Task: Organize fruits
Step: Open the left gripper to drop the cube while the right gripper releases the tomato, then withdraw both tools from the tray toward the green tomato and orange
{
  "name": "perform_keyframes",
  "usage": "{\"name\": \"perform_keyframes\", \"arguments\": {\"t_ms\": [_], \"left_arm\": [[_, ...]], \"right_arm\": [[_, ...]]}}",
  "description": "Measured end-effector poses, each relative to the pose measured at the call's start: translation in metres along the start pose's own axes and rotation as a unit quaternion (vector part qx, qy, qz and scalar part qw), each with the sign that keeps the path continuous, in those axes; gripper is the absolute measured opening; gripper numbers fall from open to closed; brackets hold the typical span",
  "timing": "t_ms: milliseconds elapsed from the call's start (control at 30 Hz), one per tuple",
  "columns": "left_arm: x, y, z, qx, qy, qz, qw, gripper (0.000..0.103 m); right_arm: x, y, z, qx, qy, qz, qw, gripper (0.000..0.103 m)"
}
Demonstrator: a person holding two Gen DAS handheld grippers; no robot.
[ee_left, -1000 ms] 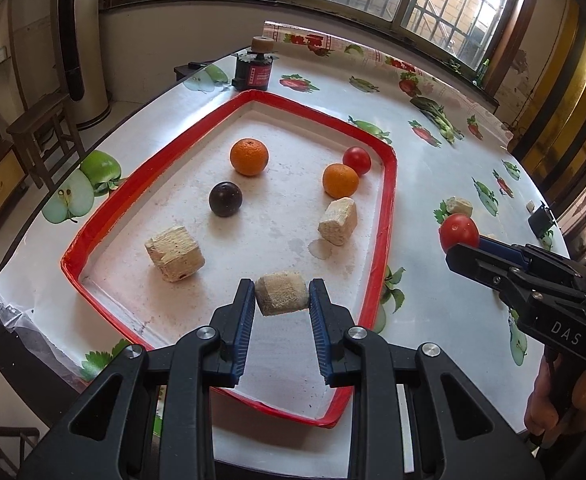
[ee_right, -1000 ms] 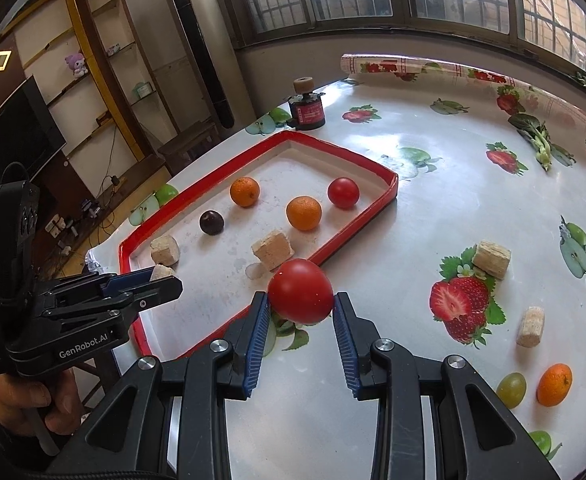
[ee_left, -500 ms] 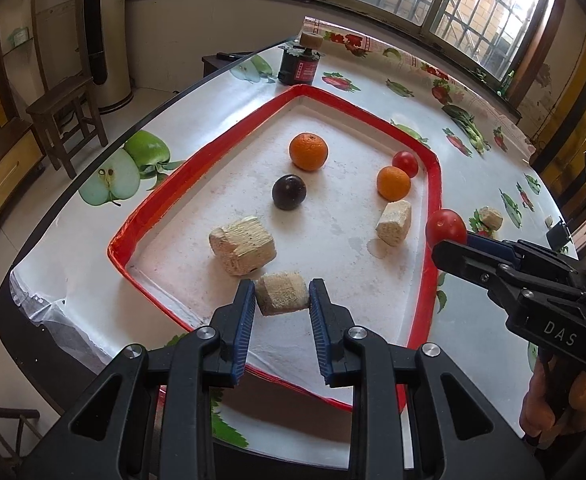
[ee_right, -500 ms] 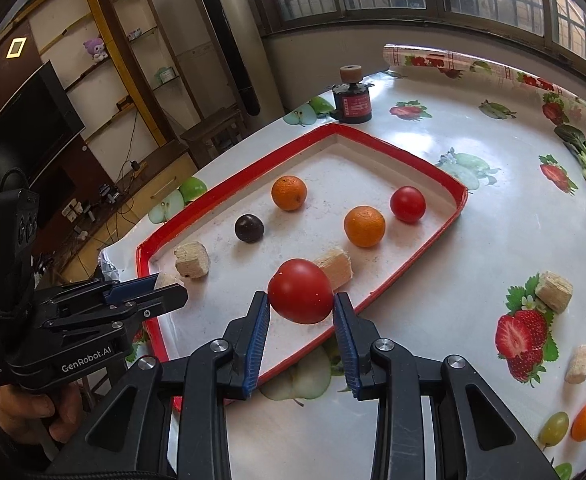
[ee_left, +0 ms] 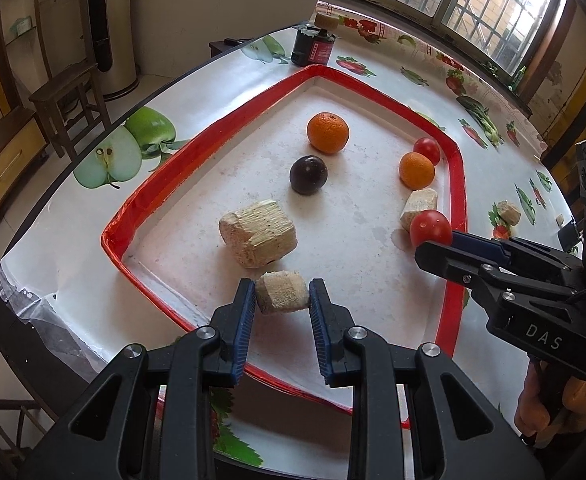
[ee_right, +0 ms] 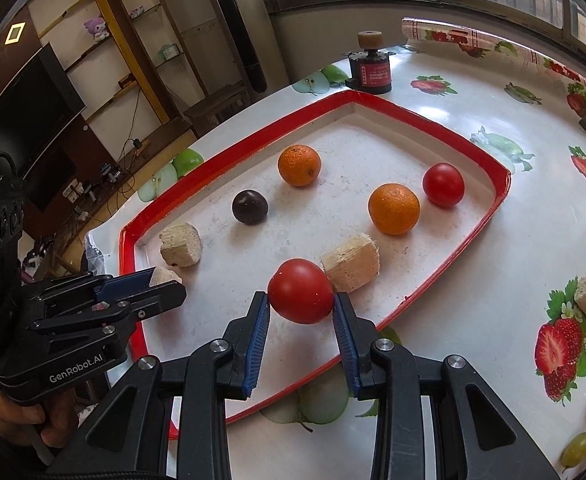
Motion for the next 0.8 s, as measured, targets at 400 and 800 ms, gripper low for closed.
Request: {"name": "perform_keyframes", "arguments": {"t_ms": [400,800], "left_arm": [[0.005,-0.001,0.003,-0.003,0.011,-0.009,0.9999,0.040],[0.009,-0.002,0.017,0.008,0.021,-0.014,0.9996,0.052]], "right_arm": [[0.000,0.001,-0.003,-0.005,0.006,-0.001,1.000,0.036],[0.006,-0.001,0.028,0.024,-0.001,-0.007,1.000,0.052]]}}
Point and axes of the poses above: each gripper's, at about its wrist camera, not at the fingertips, and z roughly against the way its jaws point, x to its right, y to its top, the point moved 10 cm from there along -z, roughly the way its jaws point, and after that the axes turned 2 degrees about -x, right-handed, at the moved point
